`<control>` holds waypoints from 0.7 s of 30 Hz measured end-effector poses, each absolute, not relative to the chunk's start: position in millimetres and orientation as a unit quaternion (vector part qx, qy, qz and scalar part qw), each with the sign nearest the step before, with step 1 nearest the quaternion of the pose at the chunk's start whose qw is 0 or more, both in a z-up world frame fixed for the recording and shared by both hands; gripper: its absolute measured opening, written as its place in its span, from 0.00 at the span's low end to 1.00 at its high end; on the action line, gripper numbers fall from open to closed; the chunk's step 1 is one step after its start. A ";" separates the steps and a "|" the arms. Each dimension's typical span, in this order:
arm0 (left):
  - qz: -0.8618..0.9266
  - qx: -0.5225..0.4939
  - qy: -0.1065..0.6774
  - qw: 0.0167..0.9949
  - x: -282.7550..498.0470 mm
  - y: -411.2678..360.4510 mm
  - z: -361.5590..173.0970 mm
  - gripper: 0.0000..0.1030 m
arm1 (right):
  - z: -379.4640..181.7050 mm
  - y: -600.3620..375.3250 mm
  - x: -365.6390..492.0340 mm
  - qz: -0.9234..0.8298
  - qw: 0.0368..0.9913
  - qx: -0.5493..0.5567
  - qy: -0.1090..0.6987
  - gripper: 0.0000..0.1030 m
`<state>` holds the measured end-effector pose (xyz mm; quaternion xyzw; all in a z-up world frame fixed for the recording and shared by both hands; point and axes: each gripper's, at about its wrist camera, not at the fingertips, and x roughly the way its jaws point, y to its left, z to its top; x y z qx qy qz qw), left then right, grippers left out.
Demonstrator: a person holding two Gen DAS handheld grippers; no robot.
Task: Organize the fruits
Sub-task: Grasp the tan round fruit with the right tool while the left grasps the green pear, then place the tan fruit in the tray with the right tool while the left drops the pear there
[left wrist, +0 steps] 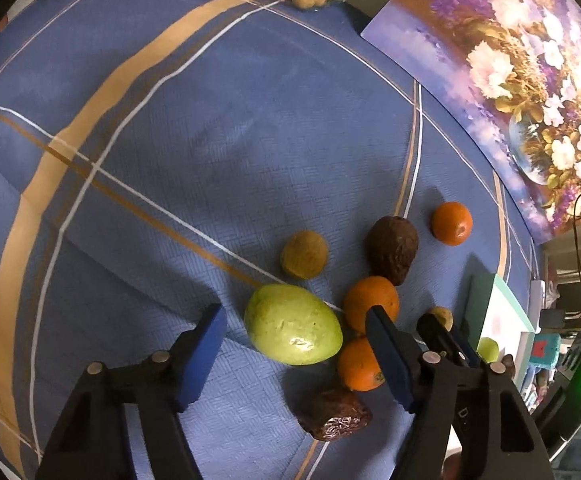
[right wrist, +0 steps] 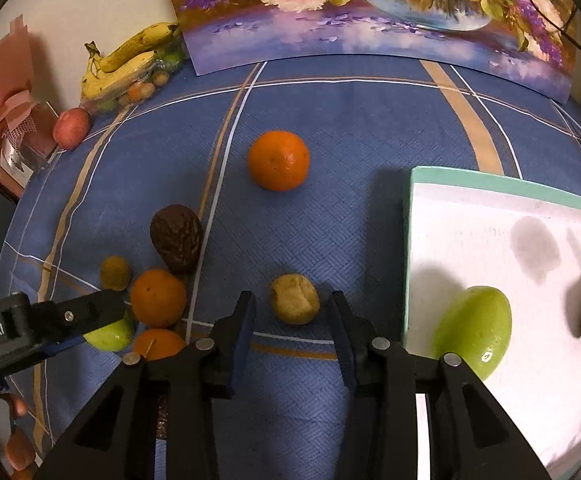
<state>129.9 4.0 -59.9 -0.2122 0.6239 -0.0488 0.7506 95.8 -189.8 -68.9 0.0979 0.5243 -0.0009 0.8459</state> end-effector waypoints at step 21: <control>-0.065 -0.237 0.551 0.798 117.3 21.1 1.6 0.49 | -45.8 -207.8 88.2 -0.003 0.854 0.134 0.502 0.25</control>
